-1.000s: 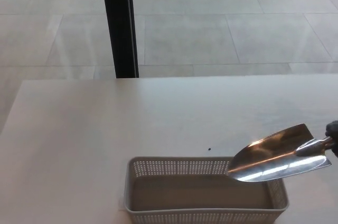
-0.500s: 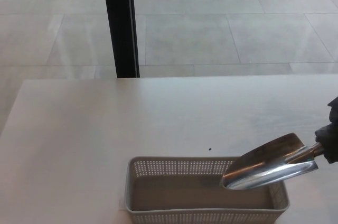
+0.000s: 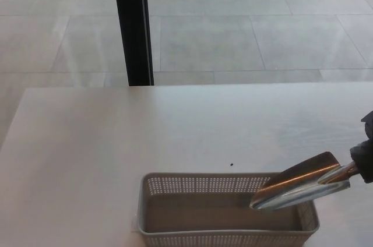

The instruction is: A garden tool is kept on the righthand side and a container is kept on the lefthand side on a desk infront of the robot. the robot uses its right hand to pick up the garden tool and makes a scooping motion inside the container

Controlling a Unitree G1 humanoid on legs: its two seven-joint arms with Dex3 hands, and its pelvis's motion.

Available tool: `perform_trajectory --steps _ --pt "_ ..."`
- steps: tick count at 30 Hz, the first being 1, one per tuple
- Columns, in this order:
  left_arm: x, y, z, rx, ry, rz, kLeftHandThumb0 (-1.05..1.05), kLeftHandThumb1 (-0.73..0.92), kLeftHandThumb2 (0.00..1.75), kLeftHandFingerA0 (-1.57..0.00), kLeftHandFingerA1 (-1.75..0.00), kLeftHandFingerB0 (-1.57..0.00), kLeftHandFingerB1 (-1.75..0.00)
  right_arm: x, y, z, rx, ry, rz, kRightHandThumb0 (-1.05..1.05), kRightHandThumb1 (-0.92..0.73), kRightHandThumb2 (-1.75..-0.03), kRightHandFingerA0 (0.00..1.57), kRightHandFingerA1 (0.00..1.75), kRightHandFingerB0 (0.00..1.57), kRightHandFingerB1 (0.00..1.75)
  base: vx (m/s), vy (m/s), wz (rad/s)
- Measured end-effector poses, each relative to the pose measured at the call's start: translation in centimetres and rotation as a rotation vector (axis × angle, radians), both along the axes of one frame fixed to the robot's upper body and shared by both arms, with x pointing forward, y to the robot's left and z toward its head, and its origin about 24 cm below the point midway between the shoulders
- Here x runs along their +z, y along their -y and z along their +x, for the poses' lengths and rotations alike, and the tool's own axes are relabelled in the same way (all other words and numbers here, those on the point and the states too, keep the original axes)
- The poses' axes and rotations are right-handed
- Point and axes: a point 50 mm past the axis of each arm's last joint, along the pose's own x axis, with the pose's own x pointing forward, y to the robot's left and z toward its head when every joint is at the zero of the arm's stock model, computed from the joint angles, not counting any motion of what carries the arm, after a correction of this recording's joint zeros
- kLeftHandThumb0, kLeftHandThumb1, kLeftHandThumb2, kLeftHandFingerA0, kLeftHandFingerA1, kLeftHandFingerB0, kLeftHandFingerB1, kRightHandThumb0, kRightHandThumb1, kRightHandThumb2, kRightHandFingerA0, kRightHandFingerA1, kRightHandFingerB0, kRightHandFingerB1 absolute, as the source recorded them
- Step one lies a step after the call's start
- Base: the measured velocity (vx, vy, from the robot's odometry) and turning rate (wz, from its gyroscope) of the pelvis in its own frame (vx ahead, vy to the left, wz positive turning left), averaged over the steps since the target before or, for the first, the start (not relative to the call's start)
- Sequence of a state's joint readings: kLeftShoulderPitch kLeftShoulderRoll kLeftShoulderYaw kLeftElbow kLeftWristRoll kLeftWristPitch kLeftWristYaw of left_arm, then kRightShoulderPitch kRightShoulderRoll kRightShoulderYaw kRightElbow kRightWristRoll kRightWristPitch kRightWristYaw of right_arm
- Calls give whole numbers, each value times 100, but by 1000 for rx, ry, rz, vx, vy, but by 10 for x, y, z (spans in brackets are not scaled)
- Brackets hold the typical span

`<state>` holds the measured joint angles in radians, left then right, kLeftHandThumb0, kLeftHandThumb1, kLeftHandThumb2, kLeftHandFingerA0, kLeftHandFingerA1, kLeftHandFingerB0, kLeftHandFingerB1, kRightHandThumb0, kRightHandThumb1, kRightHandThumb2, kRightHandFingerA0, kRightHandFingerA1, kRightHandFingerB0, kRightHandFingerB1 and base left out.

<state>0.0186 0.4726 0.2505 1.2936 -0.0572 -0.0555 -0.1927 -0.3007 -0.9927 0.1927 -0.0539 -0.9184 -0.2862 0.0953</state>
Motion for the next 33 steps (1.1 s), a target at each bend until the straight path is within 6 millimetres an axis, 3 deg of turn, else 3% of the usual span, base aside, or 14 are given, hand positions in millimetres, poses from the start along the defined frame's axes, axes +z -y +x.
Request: perform_trajectory --steps 4,6,7,9,10,20,21,22,23,25,29,30,31,33 --pt "0 0 2 -2 4 0 -50 65 59 -57 -68 -54 -53 0 -6 0 -22 -8 -19 -46 -78 -67 82 173 73 93 0 0 0" --pt "0 0 2 -2 5 0 -51 65 60 -57 -66 -54 -51 0 -10 0 -33 -11 -23 -45 -83 -67 87 175 75 111 0 0 0" --pt "0 0 2 -2 6 0 -50 63 59 -59 -67 -57 -52 0 -12 -1 -38 -12 -22 -46 -64 -108 116 133 81 106 0 0 0" --pt "1 0 3 -2 8 0 -50 63 59 -59 -67 -57 -52 -2 -16 -1 -43 -17 -24 -46 -64 -108 116 133 81 106 0 0 0" --pt "1 0 4 -3 11 0 -51 64 59 -59 -66 -56 -51 -5 -20 -2 -48 -24 -23 -42 -81 -76 89 175 75 124 0 0 0" --pt "1 0 7 -6 17 -2 -50 64 59 -61 -66 -56 -51 -50 -51 -10 -64 -133 -38 -45 -83 -72 90 175 73 136 0 0 0" --pt "1 0 7 -6 17 -2 -50 62 59 -61 -67 -59 -53 -52 -54 -10 -67 -133 -38 -49 -64 -107 116 135 81 110 0 0 0" --pt "1 0 7 -5 19 -2 -52 63 59 -59 -66 -59 -52 -54 -56 -11 -67 -130 -43 -47 -83 -72 92 175 75 131 0 0 0" --pt "1 0 8 -4 20 -2 -52 63 59 -61 -63 -59 -50 -56 -58 -11 -69 -128 -48 -48 -86 -68 92 175 75 122 0 0 0" --pt "2 0 8 -4 23 -2 -54 64 59 -58 -66 -58 -50 -58 -61 -11 -74 -118 -60 -48 -82 -71 93 175 71 136 0 0 0" --pt "2 0 10 -5 27 -4 -54 64 59 -56 -69 -56 -54 -62 -65 -12 -86 -100 -89 -46 -78 -78 97 175 73 138 0 0 0" --pt "2 1 10 -6 28 -6 -54 64 59 -56 -69 -55 -53 -63 -65 -12 -89 -95 -97 -51 -64 -110 120 137 82 110 0 0 0" --pt "2 1 10 -7 29 -8 -53 65 60 -56 -66 -53 -51 -65 -66 -12 -92 -90 -105 -45 -76 -84 98 175 75 135 0 0 0" --pt "2 1 10 -8 32 -10 -52 64 59 -58 -66 -59 -53 -68 -69 -13 -96 -82 -122 -45 -75 -84 99 175 76 136 0 0 0"
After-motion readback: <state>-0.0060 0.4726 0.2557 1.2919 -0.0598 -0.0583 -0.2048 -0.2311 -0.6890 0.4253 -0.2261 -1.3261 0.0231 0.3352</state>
